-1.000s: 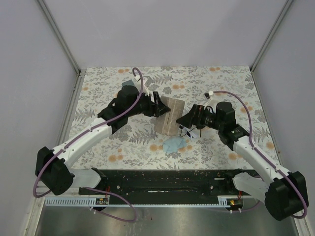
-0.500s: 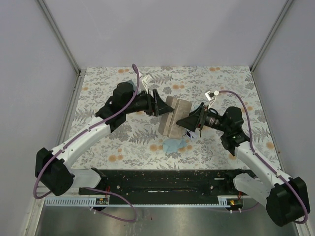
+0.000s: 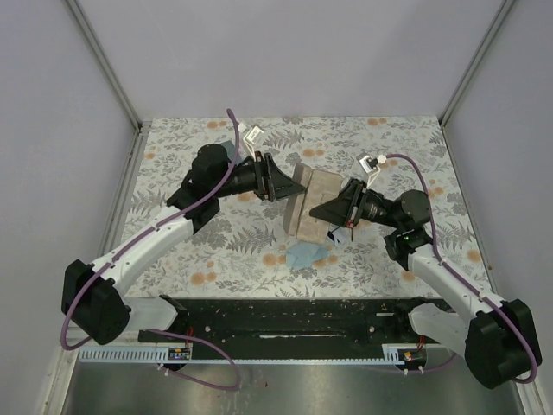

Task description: Organize the sunglasses

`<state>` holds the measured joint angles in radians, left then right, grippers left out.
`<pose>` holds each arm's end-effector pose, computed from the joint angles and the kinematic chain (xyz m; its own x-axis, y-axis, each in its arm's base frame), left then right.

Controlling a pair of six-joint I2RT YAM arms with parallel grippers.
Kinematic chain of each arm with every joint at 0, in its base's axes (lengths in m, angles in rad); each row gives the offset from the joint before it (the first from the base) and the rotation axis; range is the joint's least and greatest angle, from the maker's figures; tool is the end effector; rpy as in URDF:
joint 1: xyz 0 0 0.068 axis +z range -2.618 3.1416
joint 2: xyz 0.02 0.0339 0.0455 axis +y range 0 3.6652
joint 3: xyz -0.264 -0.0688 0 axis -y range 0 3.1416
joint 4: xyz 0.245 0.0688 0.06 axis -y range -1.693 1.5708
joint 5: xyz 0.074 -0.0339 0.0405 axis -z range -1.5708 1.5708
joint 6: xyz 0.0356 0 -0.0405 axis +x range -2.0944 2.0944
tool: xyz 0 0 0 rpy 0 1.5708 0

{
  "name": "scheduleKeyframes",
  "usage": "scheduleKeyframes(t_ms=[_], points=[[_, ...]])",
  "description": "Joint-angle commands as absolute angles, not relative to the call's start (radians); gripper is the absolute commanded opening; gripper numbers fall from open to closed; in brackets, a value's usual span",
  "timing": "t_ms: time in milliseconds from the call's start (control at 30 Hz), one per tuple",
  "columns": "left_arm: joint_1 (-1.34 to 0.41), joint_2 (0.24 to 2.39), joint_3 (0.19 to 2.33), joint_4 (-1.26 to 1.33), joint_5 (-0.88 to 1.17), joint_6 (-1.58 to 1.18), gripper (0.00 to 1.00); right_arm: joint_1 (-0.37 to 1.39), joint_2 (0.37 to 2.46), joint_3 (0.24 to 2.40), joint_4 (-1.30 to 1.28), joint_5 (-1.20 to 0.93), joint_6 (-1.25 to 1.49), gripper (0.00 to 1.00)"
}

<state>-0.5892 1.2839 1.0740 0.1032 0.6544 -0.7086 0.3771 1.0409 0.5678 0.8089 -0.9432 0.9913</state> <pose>0.2366 -0.1842 0.3635 -0.6816 -0.1655 -0.7128 0.6592 0.2840 -0.6963 0.1954 0.1084 0.3143 -0.6077 0.2878 -0.7402 -0.7638 0.0433 0.6439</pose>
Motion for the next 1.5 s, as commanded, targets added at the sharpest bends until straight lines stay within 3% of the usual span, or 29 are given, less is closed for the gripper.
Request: scheduleKeyframes(t_ms=[0, 33, 67, 300, 600, 900, 1100, 1167, 1233, 1267, 1367, 1467], points=[[-0.581, 1.224, 1.049, 0.181, 0.641, -0.735, 0.80, 0.380, 1.017, 0.566, 0.798, -0.937, 0.970, 0.05], [-0.572, 1.218, 1.043, 0.170, 0.629, -0.735, 0.93, 0.380, 1.009, 0.569, 0.776, -0.931, 0.960, 0.03], [-0.568, 1.206, 1.042, 0.163, 0.621, -0.730, 0.99, 0.380, 1.003, 0.571, 0.738, -0.922, 0.950, 0.02], [-0.523, 1.131, 1.040, -0.047, 0.473, -0.617, 0.99, 0.382, 1.021, 0.675, 0.278, -0.695, 0.712, 0.02], [-0.502, 1.083, 1.002, -0.336, 0.005, -0.630, 0.99, 0.434, 1.411, 0.990, 0.066, -0.648, 0.634, 0.04], [-0.468, 1.057, 0.983, -0.423, -0.032, -0.489, 0.99, 0.498, 1.765, 1.343, -0.237, -0.411, 0.586, 0.03], [-0.463, 1.048, 0.913, -0.373, 0.023, -0.494, 0.99, 0.523, 1.942, 1.486, -0.371, -0.374, 0.572, 0.06], [-0.465, 1.052, 0.905, -0.362, 0.035, -0.492, 0.99, 0.531, 1.968, 1.503, -0.385, -0.379, 0.569, 0.15], [-0.465, 1.058, 0.902, -0.353, 0.058, -0.491, 0.99, 0.537, 1.970, 1.508, -0.384, -0.399, 0.566, 0.52], [-0.465, 1.063, 0.900, -0.347, 0.064, -0.494, 0.99, 0.537, 1.962, 1.505, -0.380, -0.417, 0.566, 0.61], [-0.465, 1.065, 0.891, -0.315, 0.089, -0.498, 0.99, 0.537, 1.919, 1.479, -0.332, -0.475, 0.577, 0.75], [-0.465, 1.075, 0.887, -0.296, 0.112, -0.508, 0.99, 0.537, 1.847, 1.441, -0.307, -0.492, 0.571, 0.76]])
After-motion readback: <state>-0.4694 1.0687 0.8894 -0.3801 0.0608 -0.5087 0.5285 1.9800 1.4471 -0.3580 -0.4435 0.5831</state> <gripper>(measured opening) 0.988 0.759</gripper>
